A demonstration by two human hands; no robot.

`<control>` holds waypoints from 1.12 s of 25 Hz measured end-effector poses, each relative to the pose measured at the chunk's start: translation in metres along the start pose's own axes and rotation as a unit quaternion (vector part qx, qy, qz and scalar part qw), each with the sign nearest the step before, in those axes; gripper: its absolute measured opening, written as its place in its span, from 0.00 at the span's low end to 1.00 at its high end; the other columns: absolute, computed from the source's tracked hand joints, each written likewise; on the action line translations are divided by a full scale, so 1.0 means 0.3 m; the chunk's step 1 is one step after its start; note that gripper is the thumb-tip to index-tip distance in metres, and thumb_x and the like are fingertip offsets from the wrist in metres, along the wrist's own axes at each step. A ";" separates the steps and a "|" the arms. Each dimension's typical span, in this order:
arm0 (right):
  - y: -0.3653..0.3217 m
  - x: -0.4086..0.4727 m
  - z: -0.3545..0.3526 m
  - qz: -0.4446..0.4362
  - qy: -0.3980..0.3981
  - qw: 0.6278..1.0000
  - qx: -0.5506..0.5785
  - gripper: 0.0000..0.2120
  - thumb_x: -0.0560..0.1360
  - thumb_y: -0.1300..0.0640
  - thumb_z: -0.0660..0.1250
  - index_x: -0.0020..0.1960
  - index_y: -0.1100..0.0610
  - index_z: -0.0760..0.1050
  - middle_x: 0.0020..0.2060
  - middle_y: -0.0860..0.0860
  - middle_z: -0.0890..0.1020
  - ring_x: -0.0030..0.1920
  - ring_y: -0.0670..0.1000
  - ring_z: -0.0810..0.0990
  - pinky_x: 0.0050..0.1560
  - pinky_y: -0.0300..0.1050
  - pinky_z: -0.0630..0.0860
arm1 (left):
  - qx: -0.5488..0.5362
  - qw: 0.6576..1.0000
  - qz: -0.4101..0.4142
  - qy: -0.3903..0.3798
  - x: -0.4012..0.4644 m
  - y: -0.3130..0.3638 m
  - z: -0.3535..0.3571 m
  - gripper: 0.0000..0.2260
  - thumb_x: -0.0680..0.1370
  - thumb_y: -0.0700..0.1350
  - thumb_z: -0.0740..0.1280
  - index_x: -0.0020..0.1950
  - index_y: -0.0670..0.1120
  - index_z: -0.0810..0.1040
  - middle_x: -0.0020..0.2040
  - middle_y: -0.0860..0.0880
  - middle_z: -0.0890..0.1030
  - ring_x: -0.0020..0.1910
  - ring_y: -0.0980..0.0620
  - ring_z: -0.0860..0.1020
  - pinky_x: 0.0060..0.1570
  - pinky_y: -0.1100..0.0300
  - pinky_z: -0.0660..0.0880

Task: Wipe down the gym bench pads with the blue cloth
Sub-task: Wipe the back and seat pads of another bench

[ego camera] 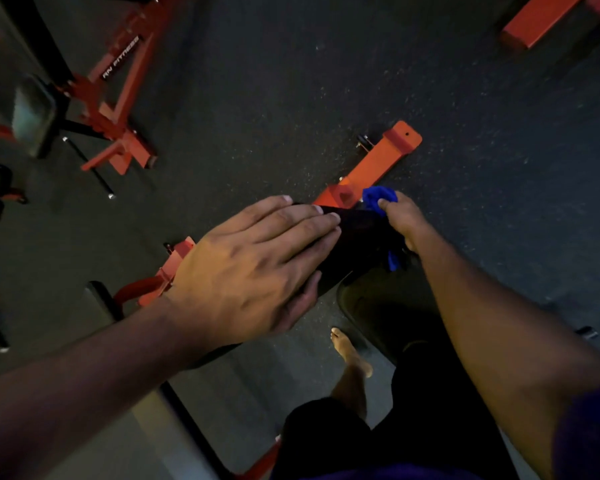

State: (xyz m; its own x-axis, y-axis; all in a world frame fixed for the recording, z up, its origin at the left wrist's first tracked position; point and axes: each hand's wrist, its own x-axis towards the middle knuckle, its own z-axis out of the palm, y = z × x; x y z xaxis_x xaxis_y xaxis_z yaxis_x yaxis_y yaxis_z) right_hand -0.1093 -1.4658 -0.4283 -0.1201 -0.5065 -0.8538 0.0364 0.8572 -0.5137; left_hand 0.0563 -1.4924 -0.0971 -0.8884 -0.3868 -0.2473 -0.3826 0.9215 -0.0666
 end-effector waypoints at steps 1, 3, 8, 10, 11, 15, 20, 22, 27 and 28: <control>0.010 0.033 0.003 0.029 -0.010 0.999 0.019 0.14 0.81 0.56 0.62 0.64 0.57 0.76 0.59 0.57 0.80 0.54 0.53 0.78 0.53 0.45 0.72 | 0.000 1.000 0.000 0.003 -0.001 -0.002 0.003 0.20 0.82 0.51 0.64 0.71 0.44 0.79 0.72 0.47 0.78 0.71 0.48 0.76 0.74 0.50 0.68; 0.047 0.070 0.009 0.084 -0.028 0.995 0.052 0.14 0.80 0.58 0.63 0.64 0.59 0.76 0.57 0.59 0.81 0.51 0.53 0.78 0.52 0.46 0.74 | -0.003 1.000 -0.004 0.005 -0.007 0.008 0.001 0.20 0.82 0.51 0.64 0.71 0.44 0.79 0.72 0.48 0.78 0.71 0.49 0.75 0.75 0.51 0.67; -0.004 0.033 -0.025 0.020 -0.003 0.998 -0.054 0.14 0.77 0.55 0.68 0.62 0.56 0.80 0.54 0.58 0.83 0.55 0.57 0.81 0.58 0.50 0.76 | -0.024 1.000 0.011 0.015 0.002 -0.014 0.002 0.21 0.81 0.52 0.63 0.70 0.43 0.79 0.71 0.47 0.78 0.71 0.48 0.75 0.75 0.50 0.66; -0.040 -0.053 -0.055 -0.036 0.000 0.994 -0.101 0.10 0.77 0.55 0.68 0.58 0.54 0.81 0.51 0.58 0.84 0.52 0.56 0.82 0.55 0.49 0.77 | -0.023 0.999 0.019 0.019 -0.005 -0.017 0.002 0.21 0.80 0.52 0.64 0.69 0.43 0.80 0.70 0.46 0.79 0.70 0.48 0.76 0.75 0.50 0.66; -0.051 -0.092 -0.075 -0.051 -0.010 0.994 -0.097 0.08 0.78 0.55 0.68 0.56 0.54 0.82 0.49 0.57 0.85 0.49 0.54 0.83 0.51 0.46 0.79 | -0.021 0.999 0.019 0.017 -0.011 -0.013 0.006 0.21 0.80 0.53 0.64 0.69 0.43 0.80 0.70 0.46 0.79 0.70 0.47 0.76 0.74 0.50 0.67; -0.160 -0.294 -0.166 -0.065 -0.073 0.995 -0.035 0.06 0.80 0.55 0.66 0.53 0.47 0.81 0.44 0.51 0.87 0.40 0.46 0.85 0.37 0.39 0.79 | -0.046 0.998 0.027 0.030 -0.012 -0.020 -0.012 0.21 0.79 0.54 0.65 0.66 0.44 0.82 0.67 0.46 0.81 0.67 0.47 0.77 0.72 0.50 0.67; -0.255 -0.580 -0.165 -0.217 0.062 0.972 -0.062 0.07 0.81 0.59 0.64 0.54 0.50 0.78 0.50 0.53 0.84 0.50 0.51 0.81 0.56 0.47 0.75 | -0.076 0.995 0.034 0.056 -0.022 -0.036 -0.008 0.19 0.80 0.56 0.58 0.60 0.48 0.82 0.60 0.48 0.83 0.61 0.48 0.79 0.69 0.52 0.67; -0.246 -0.748 -0.119 -0.235 0.132 0.962 -0.045 0.07 0.81 0.58 0.63 0.57 0.50 0.78 0.50 0.53 0.84 0.52 0.53 0.82 0.58 0.51 0.75 | -0.130 0.988 0.029 0.075 -0.037 -0.040 -0.033 0.17 0.81 0.54 0.60 0.62 0.47 0.81 0.59 0.48 0.83 0.59 0.47 0.80 0.67 0.53 0.70; -0.214 -1.074 0.035 -0.220 0.261 0.939 -0.048 0.07 0.82 0.54 0.62 0.57 0.49 0.77 0.50 0.51 0.83 0.52 0.53 0.81 0.59 0.57 0.76 | -0.325 0.935 0.005 0.144 -0.189 -0.117 -0.057 0.18 0.83 0.47 0.64 0.74 0.46 0.74 0.71 0.48 0.76 0.69 0.48 0.74 0.68 0.57 0.68; -0.206 -1.117 0.052 -0.222 0.275 0.934 -0.051 0.06 0.82 0.53 0.62 0.56 0.48 0.77 0.49 0.49 0.83 0.51 0.52 0.81 0.58 0.57 0.76 | -0.346 0.928 0.007 0.138 -0.240 -0.141 -0.024 0.21 0.84 0.47 0.63 0.77 0.47 0.71 0.76 0.49 0.72 0.75 0.52 0.68 0.73 0.60 0.63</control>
State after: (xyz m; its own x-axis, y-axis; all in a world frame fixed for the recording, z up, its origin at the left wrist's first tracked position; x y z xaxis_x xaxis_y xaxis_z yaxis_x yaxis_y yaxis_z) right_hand -0.0558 -1.3506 -0.1118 -0.5941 -0.7134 -0.3716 -0.2298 0.5932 -0.7716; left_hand 0.1347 -1.5038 -0.0697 -0.8889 -0.4577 0.0201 -0.3573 0.7201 0.5948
